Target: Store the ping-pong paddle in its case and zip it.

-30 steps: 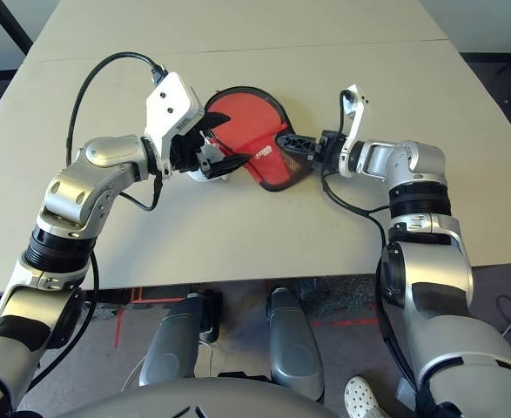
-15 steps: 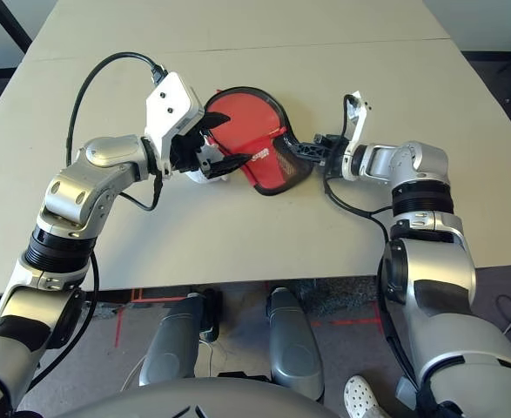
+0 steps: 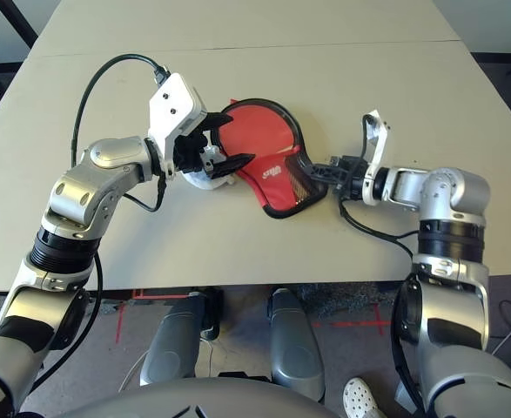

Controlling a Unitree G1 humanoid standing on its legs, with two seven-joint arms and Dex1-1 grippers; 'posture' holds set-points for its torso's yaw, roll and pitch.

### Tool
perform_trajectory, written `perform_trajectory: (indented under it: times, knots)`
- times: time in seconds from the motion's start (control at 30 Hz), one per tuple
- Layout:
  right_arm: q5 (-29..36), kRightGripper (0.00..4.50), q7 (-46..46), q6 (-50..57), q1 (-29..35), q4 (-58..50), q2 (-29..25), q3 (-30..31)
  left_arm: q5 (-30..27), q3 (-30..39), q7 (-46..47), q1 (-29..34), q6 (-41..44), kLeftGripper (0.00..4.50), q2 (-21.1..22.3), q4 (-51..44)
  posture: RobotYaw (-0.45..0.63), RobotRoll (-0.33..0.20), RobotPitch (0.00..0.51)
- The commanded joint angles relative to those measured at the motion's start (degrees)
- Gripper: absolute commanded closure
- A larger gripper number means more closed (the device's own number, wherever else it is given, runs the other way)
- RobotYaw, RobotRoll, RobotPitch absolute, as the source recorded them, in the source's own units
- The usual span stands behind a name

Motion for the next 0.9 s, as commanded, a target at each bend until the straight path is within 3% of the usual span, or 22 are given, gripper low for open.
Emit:
perform_trajectory:
  times: [0.03, 0.33, 0.9]
  knots:
    - [1.9, 4.48, -3.5, 6.5, 3.4, -7.9, 3.7, -4.2, 0.4, -0.8, -0.3, 0.7, -0.9, 0.00, -0.3, 1.1, -0.06, 0.000, 0.220]
    - [9.0, 4.48, -12.1, 7.9, 10.9, -19.6, 12.3, -7.2, 0.7, -1.6, -0.8, 0.1, -2.3, 0.00, -1.4, 2.7, -0.08, 0.000, 0.215]
    - [25.2, 4.48, -24.5, 7.9, 14.4, -21.5, 10.5, -7.7, 1.3, -2.2, -0.8, 0.4, -3.5, 0.00, -2.5, 3.7, -0.08, 0.000, 0.219]
